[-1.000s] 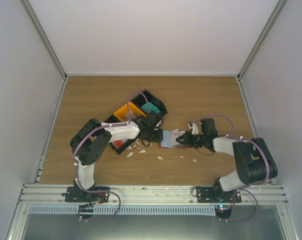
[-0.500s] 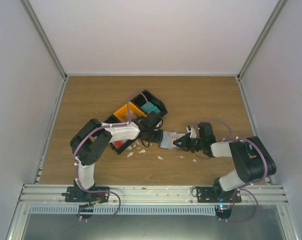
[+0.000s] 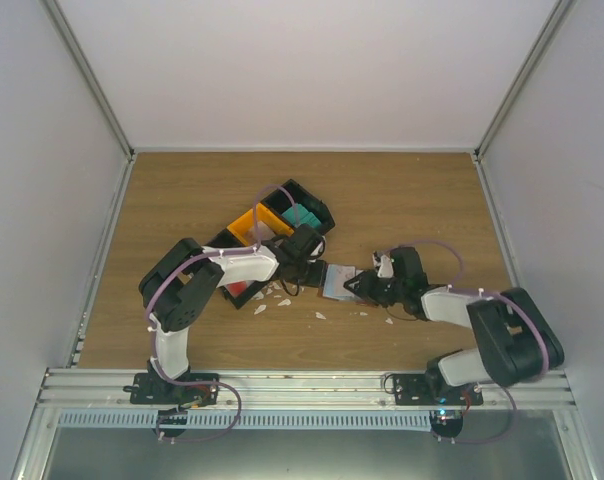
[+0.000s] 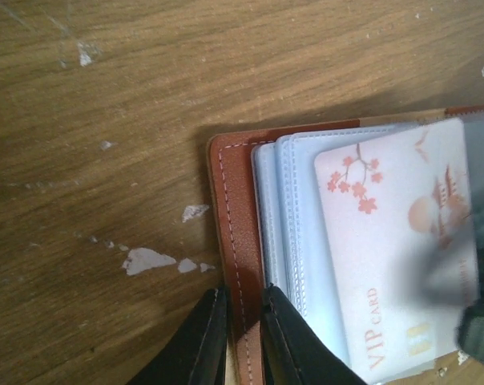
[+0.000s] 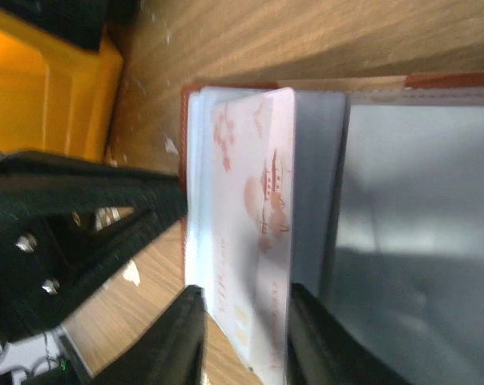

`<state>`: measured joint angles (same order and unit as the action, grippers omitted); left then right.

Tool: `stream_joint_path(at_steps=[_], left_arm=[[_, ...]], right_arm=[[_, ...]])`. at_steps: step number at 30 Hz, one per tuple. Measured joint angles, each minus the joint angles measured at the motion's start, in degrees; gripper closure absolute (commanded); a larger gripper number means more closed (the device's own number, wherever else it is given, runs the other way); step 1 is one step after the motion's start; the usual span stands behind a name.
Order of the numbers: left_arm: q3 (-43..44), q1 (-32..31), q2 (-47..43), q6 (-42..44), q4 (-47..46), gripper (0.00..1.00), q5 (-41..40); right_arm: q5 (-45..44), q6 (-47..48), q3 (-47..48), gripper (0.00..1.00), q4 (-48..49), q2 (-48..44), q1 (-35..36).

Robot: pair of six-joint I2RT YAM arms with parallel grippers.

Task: Put the credit cards into the card holder
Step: Insert the credit card into the card holder.

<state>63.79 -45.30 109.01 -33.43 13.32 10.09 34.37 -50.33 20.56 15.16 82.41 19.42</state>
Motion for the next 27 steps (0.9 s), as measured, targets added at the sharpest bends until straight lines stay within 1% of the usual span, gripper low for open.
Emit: stream_joint_path(at_steps=[2,5,6,7,10,12,15,16,17,19,23,27], left_arm=[[0.0,-0.02,0.0,0.02,0.0,0.82,1.2],[0.0,-0.11,0.0,0.02,0.24,0.81,3.48],[-0.04,-0.15,0.0,0.02,0.26,0.81,4.44],[-0.09,-0.22,0.0,0.02,0.33,0.81,5.14],[-0.31,-0.37,0.02,0.02,0.33,0.82,6.71],[-0.68,-0.37,0.02,0.0,0.0,0.82,7.67],[-1.03,-0.35,0.02,0.0,-0.63,0.82,8.11],[-1.07,-0.35,0.0,0.0,-0.72,0.82,8.11],[-1.09,-0.35,0.0,0.0,-0.72,0.82,8.11],[-1.14,-0.35,0.0,0.0,-0.81,0.82,8.09],[-1.27,-0.35,0.0,0.02,-1.27,0.82,8.0],[-1.36,-0.37,0.0,0.07,-1.53,0.79,7.87]], right_arm=[[-2.82,0.87,0.66,0.61,-3.74,-3.34,0.74],[-6.71,2.01,2.21,0.58,-8.61,-7.19,1.31],[-7.63,2.14,2.62,0.6,-9.66,-7.48,1.42],[-8.66,2.51,3.02,0.65,-10.75,-7.54,1.55],[-11.06,3.34,3.23,0.75,-13.6,-6.95,2.71],[-12.04,4.07,3.39,0.77,-14.69,-5.66,3.76],[-13.88,4.55,5.33,0.78,-15.34,-3.45,6.05],[-14.99,4.7,6.34,0.76,-15.89,-2.78,7.06],[-15.58,4.74,6.97,0.73,-16.15,-2.43,7.61],[-17.62,5.16,8.48,0.61,-17.62,-1.81,9.07],[-20.46,5.6,10.01,0.46,-19.98,-2.19,10.14],[-24.2,6.1,10.8,0.36,-24.37,-4.2,10.23]])
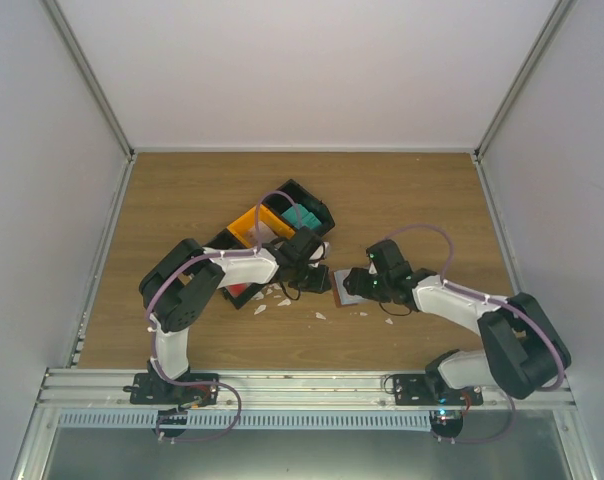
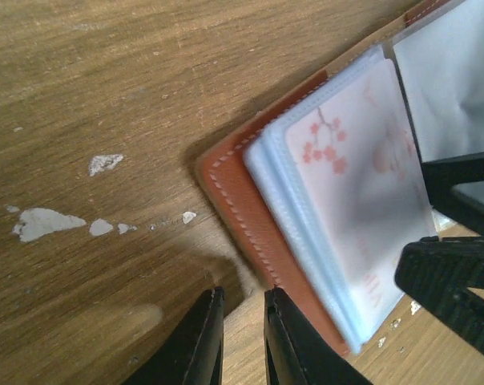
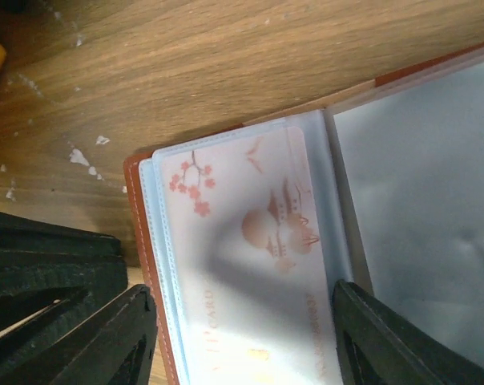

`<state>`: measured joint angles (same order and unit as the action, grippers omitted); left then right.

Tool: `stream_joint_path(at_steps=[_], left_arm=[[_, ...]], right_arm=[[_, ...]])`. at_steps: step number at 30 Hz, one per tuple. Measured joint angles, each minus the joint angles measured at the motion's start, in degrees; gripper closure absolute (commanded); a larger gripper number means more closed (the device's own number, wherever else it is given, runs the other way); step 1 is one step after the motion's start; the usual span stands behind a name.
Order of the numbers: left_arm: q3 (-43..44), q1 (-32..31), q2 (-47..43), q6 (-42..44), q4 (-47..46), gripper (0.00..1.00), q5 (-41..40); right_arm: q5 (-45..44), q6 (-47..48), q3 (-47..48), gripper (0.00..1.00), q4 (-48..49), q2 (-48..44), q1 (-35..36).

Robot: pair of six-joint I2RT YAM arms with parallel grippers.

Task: Put the credit cards into the card holder
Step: Insert the credit card into the card holder.

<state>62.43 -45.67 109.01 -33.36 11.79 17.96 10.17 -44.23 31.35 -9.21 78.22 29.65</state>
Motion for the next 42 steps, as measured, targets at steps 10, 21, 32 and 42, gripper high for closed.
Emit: stream_joint_path(at_steps=[10,21,32,42], left_arm=[[0.04,-0.04,-1.05,2.03,1.42,0.73,0.0],[0.04,0.61,-2.38,-0.02,0.37,0.69,1.68],[5.55,1.95,4.52,-0.63,-0.68,0.79,3.34],[12.22,1.97,9.75,1.14,-0.81,0.79,6.16]], right_arm=[[-5.31,2.36,2.03,0.43,-8.2,-2.64,0.02],[-12.66,7.48,5.53,0.39,-14.34,-2.58,-1.62],[-10.91,10.12,5.51,0.44,-14.73,-0.96,-4.07],[-4.63,7.34,4.2,0.72,-12.55,0.98,-3.76]])
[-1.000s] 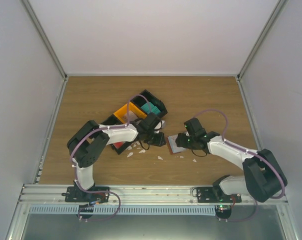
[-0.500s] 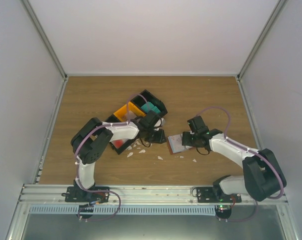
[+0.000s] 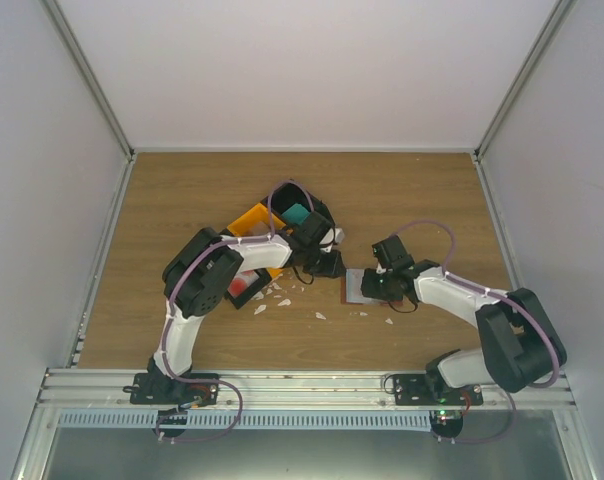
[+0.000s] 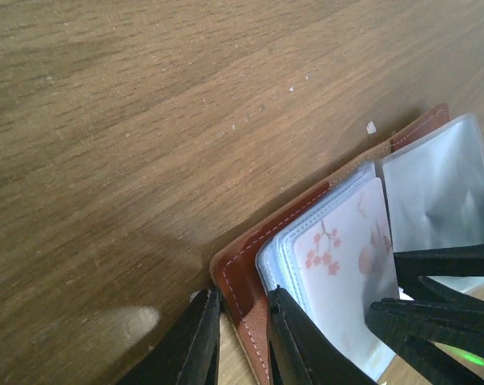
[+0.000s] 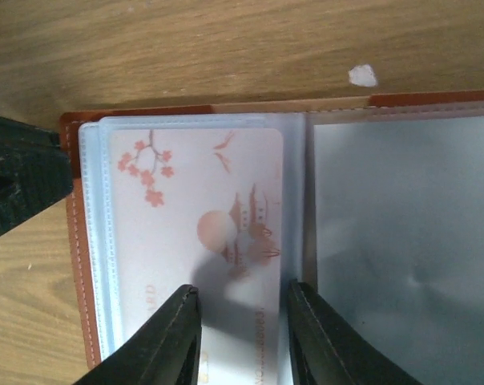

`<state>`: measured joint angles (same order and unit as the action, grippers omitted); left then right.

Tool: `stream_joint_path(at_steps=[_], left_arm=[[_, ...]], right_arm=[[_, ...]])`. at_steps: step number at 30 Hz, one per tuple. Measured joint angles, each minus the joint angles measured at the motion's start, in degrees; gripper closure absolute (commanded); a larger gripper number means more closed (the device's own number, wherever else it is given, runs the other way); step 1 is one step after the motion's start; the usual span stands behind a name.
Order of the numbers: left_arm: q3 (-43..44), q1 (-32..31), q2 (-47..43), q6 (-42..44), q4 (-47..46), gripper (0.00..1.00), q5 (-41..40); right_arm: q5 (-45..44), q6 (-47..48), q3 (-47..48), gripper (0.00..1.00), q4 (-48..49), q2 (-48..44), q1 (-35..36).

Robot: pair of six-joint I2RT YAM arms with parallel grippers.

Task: Put the credit cards into the card holder
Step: Insert the credit card into the card holder.

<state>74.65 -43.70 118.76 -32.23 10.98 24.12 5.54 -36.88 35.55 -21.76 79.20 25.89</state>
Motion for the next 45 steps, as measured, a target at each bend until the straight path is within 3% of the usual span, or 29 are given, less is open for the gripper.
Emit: stream_joint_path(at_steps=[18,37,45], left_arm=[[-3.54,0.48,-2.97,-0.2,-1.27,0.77,-2.36],[-7.8,0.46,-6.16,-4.26,-7.06,0.75,4.83],[-8.15,0.28,-6.16,-4.87,-7.58,0.78,7.1]], right_arm=[[-4.83,-6.62,-0.87,0.92,0.63,-0.02,1.16],[-5.33,-5.51,-1.09,0.88,-1.31,-0.9,1.16],[-2.19,-3.72,-1.09,0.81,-1.14,-6.84,0.92]])
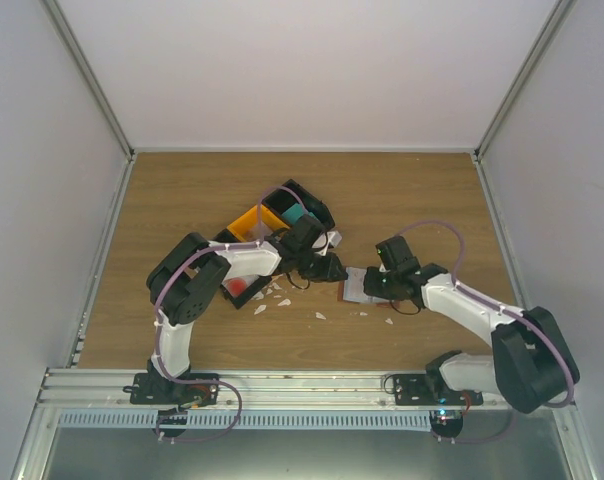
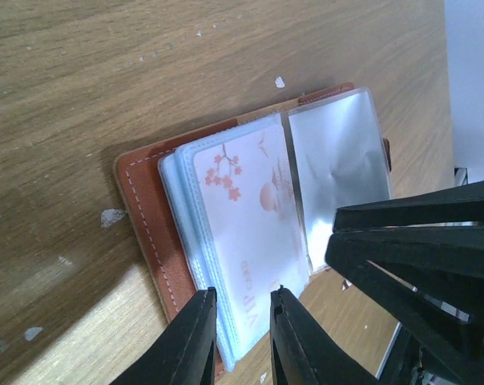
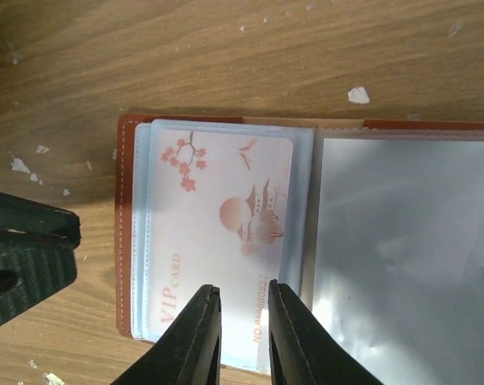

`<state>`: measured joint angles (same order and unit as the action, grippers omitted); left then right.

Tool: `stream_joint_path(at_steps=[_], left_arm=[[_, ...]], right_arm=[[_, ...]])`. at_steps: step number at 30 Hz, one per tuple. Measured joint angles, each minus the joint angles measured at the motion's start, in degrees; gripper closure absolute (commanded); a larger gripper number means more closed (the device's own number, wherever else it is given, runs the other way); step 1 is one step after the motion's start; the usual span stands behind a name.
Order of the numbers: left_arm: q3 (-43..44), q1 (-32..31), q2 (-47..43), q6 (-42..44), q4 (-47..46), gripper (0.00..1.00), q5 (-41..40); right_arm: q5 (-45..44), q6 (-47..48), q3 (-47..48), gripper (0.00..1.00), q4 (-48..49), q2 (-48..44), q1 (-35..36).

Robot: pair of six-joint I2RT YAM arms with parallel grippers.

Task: Put the credit cards into the card holder
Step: Insert the credit card into the card holder.

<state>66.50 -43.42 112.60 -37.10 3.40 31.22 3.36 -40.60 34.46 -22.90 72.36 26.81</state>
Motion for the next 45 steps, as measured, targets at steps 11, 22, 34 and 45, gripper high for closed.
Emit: stream_joint_path(at_steps=[11,22,34,45], left_arm=[[-0.59,-0.48,0.0,-0.85,-1.6,0.78,0.66],[-0.63,-0.74,0.02,-0.96,-2.21,0.78,1.07],[0.26,-1.95,1.95,-0.59,0.2,0.78,0.24],[1.7,-2.32,2.91,0.07,1.99,0.77,-0.2]], right_arm=[[1.6,1.6,-0.68,0.9,0.79,5.62,-0.31],[1.01,1.55,-0.72,0.94,1.2,5.97,-0.37],[0.63,1.14,-1.38,0.99,2.93,5.99,-0.37],[0.59,0.66,-1.7,1.0,3.76,5.97,-0.37]])
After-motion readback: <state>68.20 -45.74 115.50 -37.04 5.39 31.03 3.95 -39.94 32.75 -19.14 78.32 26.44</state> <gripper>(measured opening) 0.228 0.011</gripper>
